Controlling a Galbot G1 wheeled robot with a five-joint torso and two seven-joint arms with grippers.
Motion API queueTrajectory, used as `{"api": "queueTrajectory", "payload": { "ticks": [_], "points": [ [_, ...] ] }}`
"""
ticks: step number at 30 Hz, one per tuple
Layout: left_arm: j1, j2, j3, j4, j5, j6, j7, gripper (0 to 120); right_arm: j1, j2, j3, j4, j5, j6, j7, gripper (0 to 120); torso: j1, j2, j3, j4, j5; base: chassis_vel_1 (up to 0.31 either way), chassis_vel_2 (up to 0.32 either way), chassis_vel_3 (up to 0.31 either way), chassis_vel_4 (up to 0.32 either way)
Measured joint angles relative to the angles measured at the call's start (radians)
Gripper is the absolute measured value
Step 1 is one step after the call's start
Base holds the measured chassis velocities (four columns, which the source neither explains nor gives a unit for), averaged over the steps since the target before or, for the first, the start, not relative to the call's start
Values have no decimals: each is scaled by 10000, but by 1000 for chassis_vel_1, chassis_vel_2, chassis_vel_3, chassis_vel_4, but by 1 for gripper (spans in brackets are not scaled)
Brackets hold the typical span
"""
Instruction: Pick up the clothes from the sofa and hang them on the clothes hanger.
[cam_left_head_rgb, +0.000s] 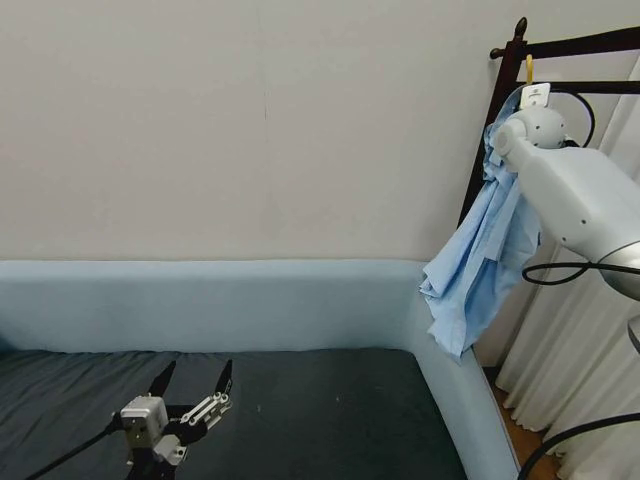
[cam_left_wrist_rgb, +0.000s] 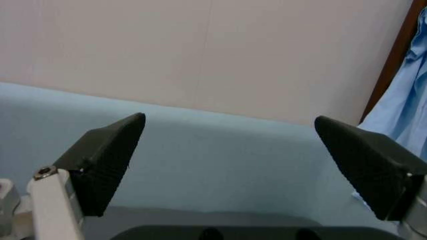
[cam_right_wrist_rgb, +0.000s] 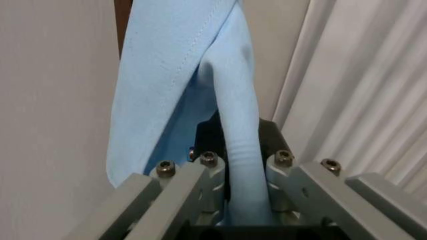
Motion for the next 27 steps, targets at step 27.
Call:
{"api": "queueTrajectory", "payload": {
  "ticks": [27],
  "points": [
    [349, 203, -160, -218, 476, -323, 23, 100, 899, 790, 728, -2845, -776, -487, -1170, 1, -1, 1, 0, 2, -1, 0, 0, 0, 0]
  ]
}}
